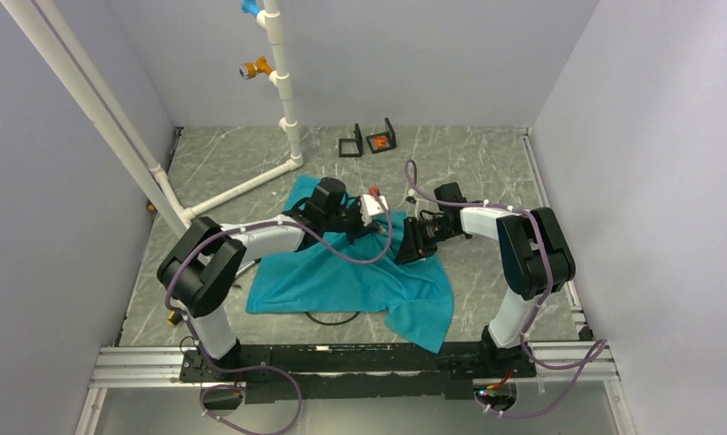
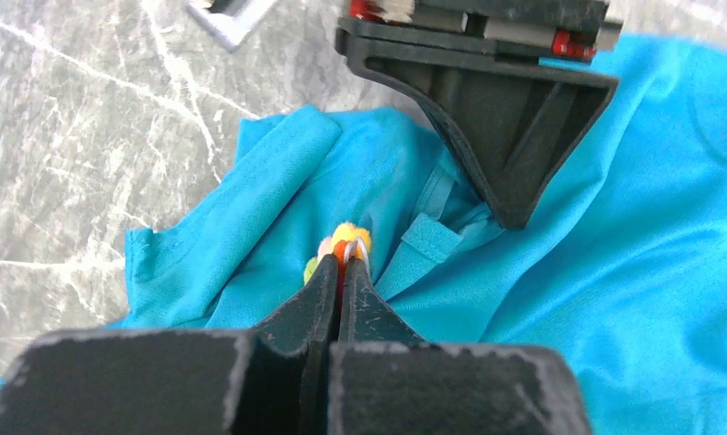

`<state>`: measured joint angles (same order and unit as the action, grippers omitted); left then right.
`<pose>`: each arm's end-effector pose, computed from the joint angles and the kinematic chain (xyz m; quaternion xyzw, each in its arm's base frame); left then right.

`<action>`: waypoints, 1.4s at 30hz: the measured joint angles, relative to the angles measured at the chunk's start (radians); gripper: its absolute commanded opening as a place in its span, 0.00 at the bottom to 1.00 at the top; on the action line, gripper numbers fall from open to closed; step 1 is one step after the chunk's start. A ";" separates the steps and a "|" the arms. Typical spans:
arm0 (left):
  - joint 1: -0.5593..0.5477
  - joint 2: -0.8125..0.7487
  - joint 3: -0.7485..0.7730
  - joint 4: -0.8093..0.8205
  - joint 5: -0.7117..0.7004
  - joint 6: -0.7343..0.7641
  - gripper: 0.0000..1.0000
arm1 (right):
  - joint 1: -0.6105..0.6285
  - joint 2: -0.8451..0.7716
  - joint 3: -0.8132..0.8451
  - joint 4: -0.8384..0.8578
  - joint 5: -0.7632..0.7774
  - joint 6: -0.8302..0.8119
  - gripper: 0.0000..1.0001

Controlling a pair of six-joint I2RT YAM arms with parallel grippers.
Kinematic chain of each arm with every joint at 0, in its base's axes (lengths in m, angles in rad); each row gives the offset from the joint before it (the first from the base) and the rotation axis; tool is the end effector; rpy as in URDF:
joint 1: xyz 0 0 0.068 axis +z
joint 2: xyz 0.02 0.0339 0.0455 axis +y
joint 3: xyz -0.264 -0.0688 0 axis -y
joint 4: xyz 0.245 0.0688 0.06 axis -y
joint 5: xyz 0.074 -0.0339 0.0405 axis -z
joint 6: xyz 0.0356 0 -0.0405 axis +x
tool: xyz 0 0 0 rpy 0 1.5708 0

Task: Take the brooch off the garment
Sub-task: Remove the brooch from the clothes.

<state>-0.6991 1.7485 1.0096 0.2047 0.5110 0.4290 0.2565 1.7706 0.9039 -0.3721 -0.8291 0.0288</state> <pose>0.2786 -0.2570 0.1992 0.5551 0.6433 -0.2821 0.4454 0.2919 0.1037 0.1317 -0.1687 0.8893 0.4147 0.0932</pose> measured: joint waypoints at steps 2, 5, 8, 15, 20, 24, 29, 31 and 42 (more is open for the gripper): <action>0.024 -0.016 -0.030 0.053 0.036 -0.075 0.00 | 0.000 0.000 -0.001 0.002 0.003 -0.001 0.25; 0.048 -0.027 -0.060 0.127 0.095 -0.194 0.00 | 0.000 0.000 -0.002 0.006 0.011 -0.001 0.10; 0.060 -0.029 -0.061 0.173 0.138 -0.278 0.07 | 0.001 -0.001 -0.004 0.007 0.014 -0.010 0.00; 0.082 -0.030 -0.050 0.150 0.156 -0.325 0.20 | 0.009 -0.015 -0.013 0.007 0.027 -0.029 0.00; 0.109 0.024 0.036 0.102 0.127 -0.318 0.25 | 0.018 -0.021 -0.023 -0.007 0.038 -0.059 0.00; 0.120 0.063 0.051 0.071 0.109 -0.314 0.32 | 0.034 -0.021 -0.023 -0.019 0.037 -0.076 0.00; 0.121 0.071 0.047 0.050 0.150 -0.291 0.54 | 0.042 -0.021 -0.023 -0.030 0.037 -0.087 0.00; 0.117 0.060 0.031 0.061 0.163 -0.277 0.57 | 0.042 -0.021 -0.023 -0.031 0.037 -0.089 0.00; 0.072 0.106 0.180 -0.050 0.167 -0.101 0.55 | 0.042 -0.021 -0.023 -0.032 0.036 -0.089 0.00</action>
<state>-0.6273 1.8542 1.1896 0.1551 0.6777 0.3279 0.2981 1.7500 0.8810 -0.4038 -0.7929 -0.0597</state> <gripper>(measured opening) 0.574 0.010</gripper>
